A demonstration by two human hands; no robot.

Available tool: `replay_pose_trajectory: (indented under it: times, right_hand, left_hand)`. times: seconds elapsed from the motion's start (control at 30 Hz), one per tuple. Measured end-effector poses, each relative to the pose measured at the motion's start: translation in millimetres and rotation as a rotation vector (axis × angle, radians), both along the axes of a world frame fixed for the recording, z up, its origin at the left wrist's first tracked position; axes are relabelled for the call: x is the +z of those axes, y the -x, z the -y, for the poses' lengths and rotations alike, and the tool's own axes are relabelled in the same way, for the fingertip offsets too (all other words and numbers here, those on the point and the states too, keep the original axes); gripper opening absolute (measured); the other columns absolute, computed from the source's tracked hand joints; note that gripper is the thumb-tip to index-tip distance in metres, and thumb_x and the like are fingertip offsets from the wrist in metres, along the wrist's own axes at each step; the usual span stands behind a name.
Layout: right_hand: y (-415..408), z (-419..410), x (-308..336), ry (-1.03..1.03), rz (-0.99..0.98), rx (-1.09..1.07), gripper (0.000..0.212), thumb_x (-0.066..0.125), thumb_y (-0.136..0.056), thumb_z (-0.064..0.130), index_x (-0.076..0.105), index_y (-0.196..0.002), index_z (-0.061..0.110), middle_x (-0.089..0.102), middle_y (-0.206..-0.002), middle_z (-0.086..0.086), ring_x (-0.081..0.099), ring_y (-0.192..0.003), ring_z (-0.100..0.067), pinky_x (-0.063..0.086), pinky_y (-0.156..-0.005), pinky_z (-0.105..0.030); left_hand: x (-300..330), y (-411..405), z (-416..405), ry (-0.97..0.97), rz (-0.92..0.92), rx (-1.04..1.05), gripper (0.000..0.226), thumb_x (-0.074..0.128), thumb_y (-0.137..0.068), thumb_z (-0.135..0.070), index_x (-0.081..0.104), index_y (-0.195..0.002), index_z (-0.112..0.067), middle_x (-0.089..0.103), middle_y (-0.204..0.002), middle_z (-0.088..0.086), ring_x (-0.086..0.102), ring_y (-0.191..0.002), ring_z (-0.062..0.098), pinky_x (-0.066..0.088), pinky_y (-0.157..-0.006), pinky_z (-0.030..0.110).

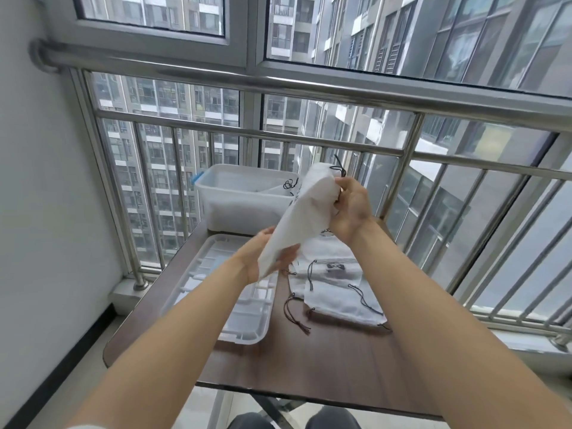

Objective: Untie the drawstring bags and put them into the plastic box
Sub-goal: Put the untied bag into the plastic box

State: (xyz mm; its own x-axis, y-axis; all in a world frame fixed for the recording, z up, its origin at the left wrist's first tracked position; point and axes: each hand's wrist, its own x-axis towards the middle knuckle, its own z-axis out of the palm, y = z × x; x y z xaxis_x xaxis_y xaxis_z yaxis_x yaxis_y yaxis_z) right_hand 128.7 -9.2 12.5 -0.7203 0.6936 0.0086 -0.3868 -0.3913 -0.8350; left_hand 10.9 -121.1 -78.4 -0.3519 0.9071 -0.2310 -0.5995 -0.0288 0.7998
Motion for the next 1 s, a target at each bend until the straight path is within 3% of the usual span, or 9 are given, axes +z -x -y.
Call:
replay_pose_trajectory:
  times: [0.07, 0.17, 0.33, 0.47, 0.63, 0.77, 0.83, 0.93, 1.0]
  right_hand:
    - [4, -8, -1, -0.003, 0.016, -0.012, 0.019, 0.044, -0.090, 0.017, 0.054, -0.100, 0.005, 0.052, -0.078, -0.005, 0.053, -0.070, -0.020, 0.047, -0.064, -0.031]
    - [10, -19, -7, -0.085, 0.093, -0.067, 0.025, 0.045, -0.096, 0.014, 0.052, -0.115, 0.001, 0.059, -0.098, -0.012, 0.059, -0.086, -0.027, 0.051, -0.077, -0.042]
    - [29, -38, -21, -0.085, 0.138, -0.081, 0.032, 0.051, -0.095, 0.017, 0.038, -0.125, 0.018, 0.057, -0.107, -0.006, 0.059, -0.085, -0.023, 0.055, -0.059, -0.035]
    - [63, -50, -13, -0.126, 0.104, 0.092, 0.032, 0.047, -0.086, 0.003, 0.046, -0.117, 0.011, 0.057, -0.100, -0.010, 0.058, -0.087, -0.027, 0.052, -0.073, -0.040]
    - [119, -74, -9, -0.559, 0.486, -0.132, 0.049, 0.052, -0.082, -0.009, 0.044, -0.124, 0.016, 0.054, -0.112, -0.014, 0.058, -0.096, -0.030, 0.053, -0.086, -0.047]
    - [156, -105, -18, -1.084, 0.709, -0.268, 0.047, 0.047, -0.088, -0.001, 0.048, -0.129, 0.022, 0.044, -0.128, -0.013, 0.051, -0.084, -0.022, 0.039, -0.054, -0.002]
    - [171, -118, -24, -1.250, 0.841, -0.267, 0.047, 0.042, -0.091, -0.002, 0.046, -0.133, 0.018, 0.034, -0.135, -0.013, 0.051, -0.088, -0.022, 0.035, -0.059, -0.001]
    - [189, -130, -33, -1.549, 1.174, -0.167, 0.041, 0.044, -0.092, 0.005, 0.048, -0.133, 0.011, 0.032, -0.140, -0.017, 0.036, -0.126, -0.034, 0.039, -0.097, -0.032]
    - [197, -134, -37, -1.683, 1.325, -0.042, 0.030, 0.047, -0.089, 0.006, 0.056, -0.118, 0.004, 0.044, -0.129, -0.018, 0.034, -0.127, -0.035, 0.040, -0.096, -0.041]
  left_hand:
    - [9, 15, 1, 0.004, -0.127, 0.150, 0.041, 0.047, -0.094, -0.004, 0.038, -0.133, -0.011, 0.059, -0.094, 0.012, 0.058, -0.070, 0.021, 0.054, -0.046, 0.025]
    - [31, 45, 13, -0.027, -0.169, 0.274, 0.029, 0.041, -0.096, -0.010, 0.051, -0.123, -0.015, 0.059, -0.104, 0.009, 0.059, -0.080, 0.023, 0.056, -0.053, 0.030]
    - [67, 104, 20, 0.038, -0.471, 0.206, 0.051, 0.056, -0.067, -0.020, 0.057, -0.117, -0.024, 0.040, -0.141, 0.007, 0.043, -0.124, 0.032, 0.037, -0.104, 0.050]
    - [94, 138, 7, 0.166, -0.589, 0.125, 0.063, 0.047, -0.080, 0.004, 0.044, -0.137, -0.023, 0.030, -0.146, 0.002, 0.051, -0.113, 0.032, 0.054, -0.077, 0.039]
    - [96, 183, -25, 0.400, -0.825, 0.263, 0.057, 0.046, -0.087, 0.012, 0.040, -0.139, -0.009, 0.038, -0.144, 0.016, 0.059, -0.094, 0.029, 0.056, -0.077, 0.035]
    - [87, 211, -56, 0.537, -1.122, 0.357, 0.048, 0.047, -0.088, 0.010, 0.044, -0.135, -0.002, 0.049, -0.134, 0.017, 0.059, -0.088, 0.023, 0.051, -0.073, 0.028]
    - [81, 222, -71, 0.627, -1.235, 0.342, 0.036, 0.047, -0.089, 0.009, 0.052, -0.124, 0.001, 0.053, -0.127, 0.017, 0.058, -0.106, 0.031, 0.050, -0.085, 0.032]
    - [65, 239, -88, 0.819, -1.381, 0.234, 0.020, 0.046, -0.089, 0.006, 0.059, -0.104, 0.004, 0.059, -0.110, 0.017, 0.060, -0.096, 0.031, 0.052, -0.074, 0.033]
    - [55, 245, -96, 0.905, -1.453, 0.150, 0.030, 0.046, -0.087, 0.005, 0.055, -0.116, 0.009, 0.058, -0.119, 0.025, 0.058, -0.108, 0.034, 0.050, -0.088, 0.039]
